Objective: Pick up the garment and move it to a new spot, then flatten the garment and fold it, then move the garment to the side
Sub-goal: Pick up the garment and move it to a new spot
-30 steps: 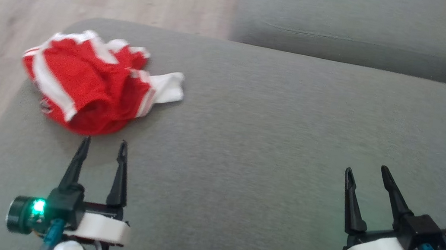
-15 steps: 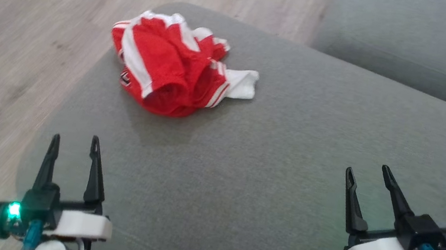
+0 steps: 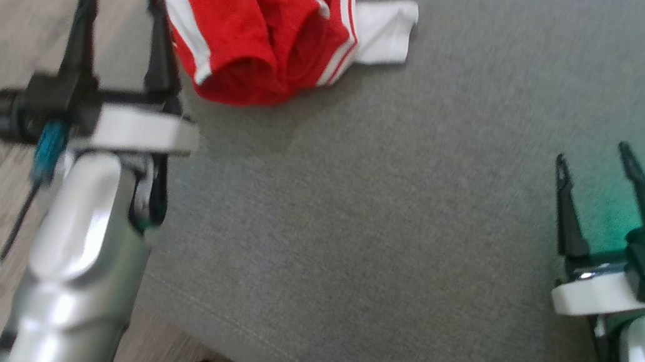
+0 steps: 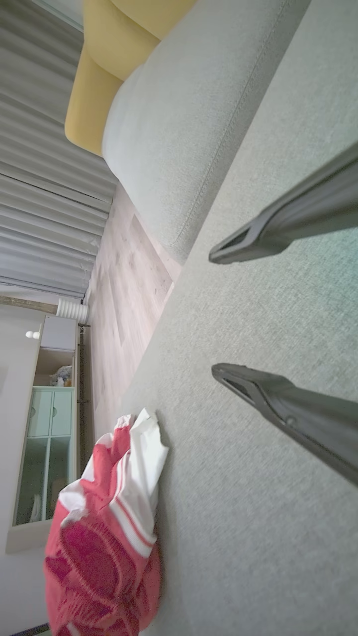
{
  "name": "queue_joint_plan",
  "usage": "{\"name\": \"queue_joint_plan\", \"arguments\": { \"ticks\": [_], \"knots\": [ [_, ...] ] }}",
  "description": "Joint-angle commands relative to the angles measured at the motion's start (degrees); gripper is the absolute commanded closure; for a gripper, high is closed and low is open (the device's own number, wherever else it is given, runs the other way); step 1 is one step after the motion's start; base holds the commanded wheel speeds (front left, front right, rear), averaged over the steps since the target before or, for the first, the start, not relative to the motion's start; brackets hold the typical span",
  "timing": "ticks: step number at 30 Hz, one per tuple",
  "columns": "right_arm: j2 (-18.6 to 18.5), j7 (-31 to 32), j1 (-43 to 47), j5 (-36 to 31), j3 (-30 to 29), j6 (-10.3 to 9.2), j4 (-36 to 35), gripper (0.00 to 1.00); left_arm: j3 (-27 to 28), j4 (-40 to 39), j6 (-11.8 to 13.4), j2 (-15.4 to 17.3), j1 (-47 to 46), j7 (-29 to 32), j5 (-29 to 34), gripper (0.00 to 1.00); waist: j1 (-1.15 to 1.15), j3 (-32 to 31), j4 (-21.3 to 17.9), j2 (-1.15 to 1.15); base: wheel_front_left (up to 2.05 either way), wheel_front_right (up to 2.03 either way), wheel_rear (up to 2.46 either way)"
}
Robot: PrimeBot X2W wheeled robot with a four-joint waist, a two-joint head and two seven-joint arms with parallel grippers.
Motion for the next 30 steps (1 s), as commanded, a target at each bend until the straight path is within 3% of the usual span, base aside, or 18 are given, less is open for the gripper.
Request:
{"name": "queue_joint_plan", "arguments": {
  "ticks": [1,8,12,13,14,15,24,30],
  "knots": [
    [-0.7,-0.6,-1.3,-0.3,1.4,-0.04,-2.2,0.00,1.2,1.8,-0.3,1.3,-3.3,-0.2,-1.4,0.00,-0.03,5.5,-1.2,0.00,0.00,0.00,0.00],
    [-2.0,-0.6,-3.0,-0.5,1.9,-0.04,-3.4,0.00,-0.3,22.1,-0.3,1.3,-12.2,-0.2,-5.3,0.00,-0.03,8.9,-4.1,0.00,0.00,0.00,0.00],
    [-2.0,-0.6,-3.3,-0.6,1.6,-0.04,-4.0,0.00,-1.9,31.7,-1.8,1.3,-15.7,-0.2,-9.1,0.00,-0.03,10.1,-5.5,0.00,0.00,0.00,0.00],
    [-2.1,-0.6,-3.4,-0.6,1.5,-0.04,-4.2,0.00,-2.1,32.7,-2.2,1.3,-16.4,-0.2,-10.0,0.13,-0.03,10.4,-5.6,0.00,0.00,0.00,0.00],
    [-2.1,-0.6,-3.4,-0.7,1.4,-0.04,-4.4,0.00,-2.1,33.1,-2.4,1.3,-16.9,-0.2,-10.8,0.70,-0.03,10.6,-5.7,0.00,0.00,0.00,0.00],
    [-2.2,-0.6,-3.4,-0.7,1.3,-0.04,-4.5,0.00,-2.2,33.1,-2.5,1.3,-17.3,-0.2,-11.2,1.00,-0.03,10.7,-5.7,0.00,0.00,0.00,0.00],
    [0.7,-0.6,-4.1,-0.2,2.2,-0.04,-3.5,0.00,-1.9,18.8,0.4,3.1,-17.6,-0.2,-1.6,1.00,-0.03,6.1,-6.9,0.00,0.00,0.00,0.00],
    [4.7,-0.6,-4.4,1.3,3.6,-0.04,-2.3,0.00,-3.8,8.0,-0.8,6.2,-20.0,-0.2,4.3,1.00,-0.03,-1.0,-11.6,0.00,0.00,0.00,0.00]
  ]
}}
